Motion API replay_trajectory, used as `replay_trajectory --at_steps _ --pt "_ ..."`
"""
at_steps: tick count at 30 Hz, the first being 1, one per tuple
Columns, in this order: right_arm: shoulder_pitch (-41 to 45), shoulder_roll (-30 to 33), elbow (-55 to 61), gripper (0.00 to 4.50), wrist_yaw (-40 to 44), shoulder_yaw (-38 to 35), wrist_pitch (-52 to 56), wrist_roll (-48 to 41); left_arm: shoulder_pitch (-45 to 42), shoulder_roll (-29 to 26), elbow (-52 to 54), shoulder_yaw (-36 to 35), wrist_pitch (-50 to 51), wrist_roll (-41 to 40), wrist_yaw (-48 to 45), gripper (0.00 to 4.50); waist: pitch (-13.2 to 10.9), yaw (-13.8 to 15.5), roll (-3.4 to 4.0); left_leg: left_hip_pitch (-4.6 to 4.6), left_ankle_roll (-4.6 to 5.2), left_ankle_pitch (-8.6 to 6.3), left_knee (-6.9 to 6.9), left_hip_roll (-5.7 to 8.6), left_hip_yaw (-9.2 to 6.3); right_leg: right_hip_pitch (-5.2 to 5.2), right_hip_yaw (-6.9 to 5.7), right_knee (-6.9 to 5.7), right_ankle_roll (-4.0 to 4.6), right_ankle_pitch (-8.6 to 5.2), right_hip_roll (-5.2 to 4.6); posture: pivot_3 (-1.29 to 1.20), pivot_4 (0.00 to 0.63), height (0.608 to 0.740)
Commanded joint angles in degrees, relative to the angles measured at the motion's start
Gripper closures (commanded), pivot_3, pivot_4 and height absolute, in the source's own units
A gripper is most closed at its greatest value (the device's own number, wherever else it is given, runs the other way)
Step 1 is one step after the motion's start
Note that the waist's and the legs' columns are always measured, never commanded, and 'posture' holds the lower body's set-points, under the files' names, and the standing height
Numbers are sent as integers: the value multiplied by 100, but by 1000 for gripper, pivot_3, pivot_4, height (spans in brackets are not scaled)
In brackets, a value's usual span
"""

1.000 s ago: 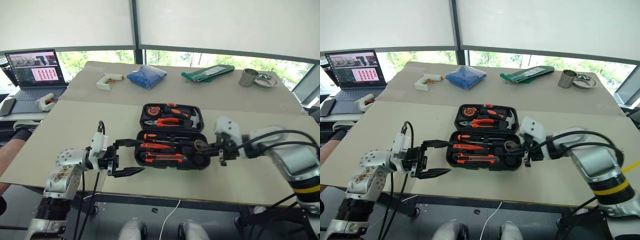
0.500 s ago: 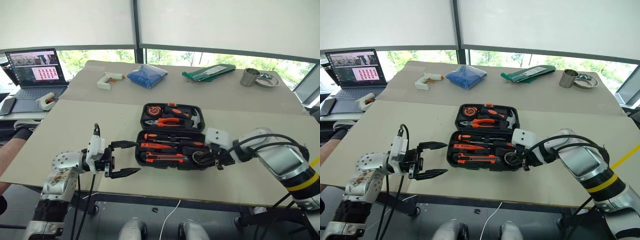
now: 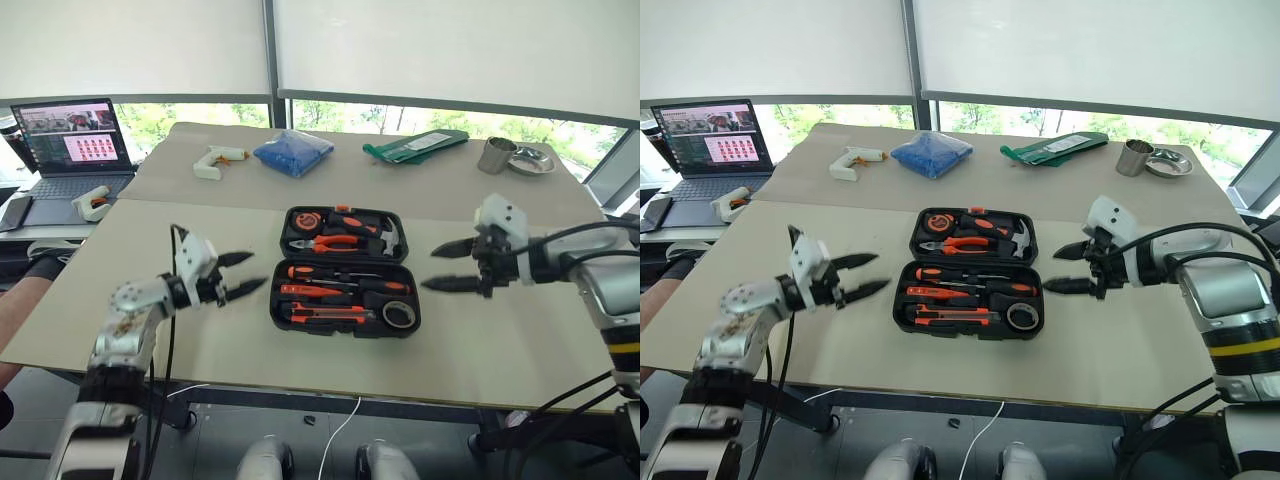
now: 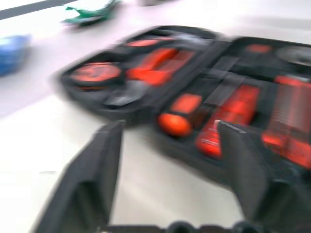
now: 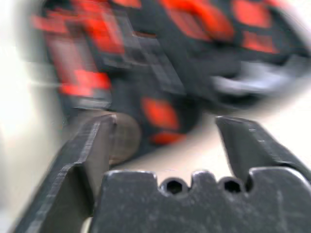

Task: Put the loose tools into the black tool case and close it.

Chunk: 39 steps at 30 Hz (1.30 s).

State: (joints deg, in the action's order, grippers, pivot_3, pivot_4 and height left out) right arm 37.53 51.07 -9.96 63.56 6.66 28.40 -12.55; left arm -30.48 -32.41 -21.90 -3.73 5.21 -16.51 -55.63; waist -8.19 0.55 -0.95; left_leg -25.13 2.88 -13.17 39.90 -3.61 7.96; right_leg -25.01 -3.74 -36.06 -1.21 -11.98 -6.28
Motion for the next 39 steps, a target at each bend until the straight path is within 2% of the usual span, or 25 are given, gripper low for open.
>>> replay_trajectory --at_steps 1,2,3,5,8,14,18,22,29,32,36,37,39 --pt "183 -478 -863 2101 -942 264 -1110 861 -658 158 -724 340 548 641 747 2968 0 -4 -1 0 -2 4 -1 1 4 0 0 -2 0 0 1 0 150 739" --pt "260 -615 -1136 2371 -1076 353 -1308 1028 -805 196 -930 443 542 789 815 3296 -1 -25 -1 -1 -5 7 -2 3 9 0 0 -3 0 0 4 0 150 739" --pt "357 -757 -1463 2912 -1187 453 -1518 1192 -961 262 -1147 528 565 875 828 3861 -1 -38 -1 -1 -15 14 -6 7 24 -1 1 -5 0 0 6 0 150 739" --pt "537 -994 -2005 3453 -1295 611 -1896 1428 -1189 434 -1414 662 649 940 758 4413 -2 -68 -1 -6 -44 32 -14 8 35 -9 3 -7 0 0 7 0 150 739" --pt "766 -1358 -2580 4454 -1310 680 -2334 1541 -1400 649 -1683 832 596 1044 585 4500 -3 -111 -3 -10 -54 38 -13 10 39 -9 0 -8 -2 -1 8 0 150 739" --pt "756 -1774 -2648 4454 -934 606 -2677 1413 -1506 914 -1678 962 472 993 127 4500 -3 -110 -2 -11 -53 37 -13 11 37 -4 -1 -7 -6 -3 5 0 150 739" --pt "327 -1735 -1670 4454 -495 495 -1784 1106 -1383 933 -1512 1054 444 985 -220 4500 -3 -112 -2 -12 -50 35 -14 10 35 -4 -1 -4 -9 -5 5 0 150 739" --pt "-342 -1475 -381 4454 -278 385 -973 908 -1100 864 -917 1189 697 908 -653 4500 -3 -107 -2 -13 -49 34 -15 9 27 -4 -2 -3 -11 -6 5 0 150 739" --pt "-1410 -1068 950 4454 -412 22 -195 768 -672 732 248 1283 1674 915 -568 4500 -3 -51 -2 -15 -8 9 -11 16 2 -2 -1 -2 -15 -9 -3 0 150 739" --pt "-1642 -990 1105 4454 -549 -161 -93 750 -513 638 493 1232 1869 911 -481 4500 -3 -38 -2 -12 1 4 -9 16 -5 -1 -1 -8 -14 -8 -3 0 150 739" --pt "-1777 -837 953 4454 -825 -417 -202 872 -482 619 605 815 2273 548 -357 4500 -3 -16 -3 -10 0 5 -4 16 -11 0 -1 -11 -13 -7 -2 0 150 739" --pt "-1809 -794 982 4494 -831 -518 -70 803 -505 520 563 793 2276 550 -405 4243 -4 -4 -3 -10 1 6 -3 18 -13 1 -1 -11 -13 -7 -2 0 150 739" --pt "-1864 -690 1188 3889 -683 -773 311 480 -594 315 532 681 2422 385 -625 3694 -4 6 -3 -11 3 7 1 18 -14 2 -1 -11 -15 -6 -2 0 150 739"
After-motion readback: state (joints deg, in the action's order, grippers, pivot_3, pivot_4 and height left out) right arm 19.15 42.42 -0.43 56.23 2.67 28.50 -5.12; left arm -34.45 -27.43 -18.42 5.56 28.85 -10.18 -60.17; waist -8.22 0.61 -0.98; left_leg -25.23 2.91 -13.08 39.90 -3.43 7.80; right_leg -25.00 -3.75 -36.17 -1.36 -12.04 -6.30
